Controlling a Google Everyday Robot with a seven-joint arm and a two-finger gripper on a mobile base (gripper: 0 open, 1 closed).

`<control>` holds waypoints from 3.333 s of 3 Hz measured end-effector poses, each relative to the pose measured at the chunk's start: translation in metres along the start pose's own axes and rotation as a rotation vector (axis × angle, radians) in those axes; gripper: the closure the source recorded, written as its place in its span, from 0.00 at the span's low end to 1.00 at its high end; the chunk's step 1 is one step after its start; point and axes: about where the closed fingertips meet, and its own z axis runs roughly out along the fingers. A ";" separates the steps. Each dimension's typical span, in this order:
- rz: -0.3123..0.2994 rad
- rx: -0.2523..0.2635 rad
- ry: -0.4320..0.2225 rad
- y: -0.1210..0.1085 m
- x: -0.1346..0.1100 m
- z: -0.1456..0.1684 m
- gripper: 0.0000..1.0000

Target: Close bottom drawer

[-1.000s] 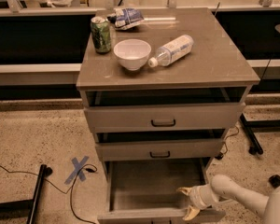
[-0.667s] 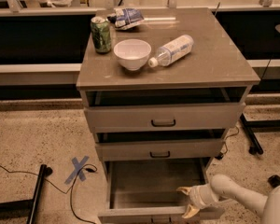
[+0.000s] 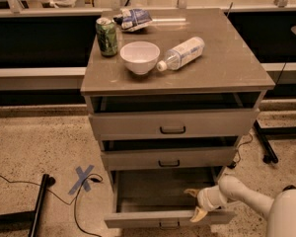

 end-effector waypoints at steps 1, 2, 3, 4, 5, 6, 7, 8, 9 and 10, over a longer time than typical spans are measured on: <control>-0.014 0.012 -0.007 -0.023 -0.004 -0.002 0.28; -0.028 0.023 -0.020 -0.032 -0.008 -0.009 0.26; -0.026 0.031 -0.057 -0.019 -0.011 -0.022 0.27; 0.002 0.021 -0.129 0.028 -0.006 -0.039 0.24; 0.023 0.014 -0.168 0.057 -0.001 -0.046 0.22; 0.061 -0.001 -0.196 0.082 0.011 -0.044 0.29; 0.090 -0.015 -0.210 0.095 0.020 -0.038 0.47; 0.110 -0.030 -0.201 0.097 0.027 -0.026 0.70; 0.146 -0.018 -0.186 0.083 0.037 -0.002 0.93; 0.178 0.015 -0.139 0.052 0.052 0.021 1.00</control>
Offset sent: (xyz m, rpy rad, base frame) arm 0.0385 -0.0040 0.0344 0.0322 -0.0601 0.0156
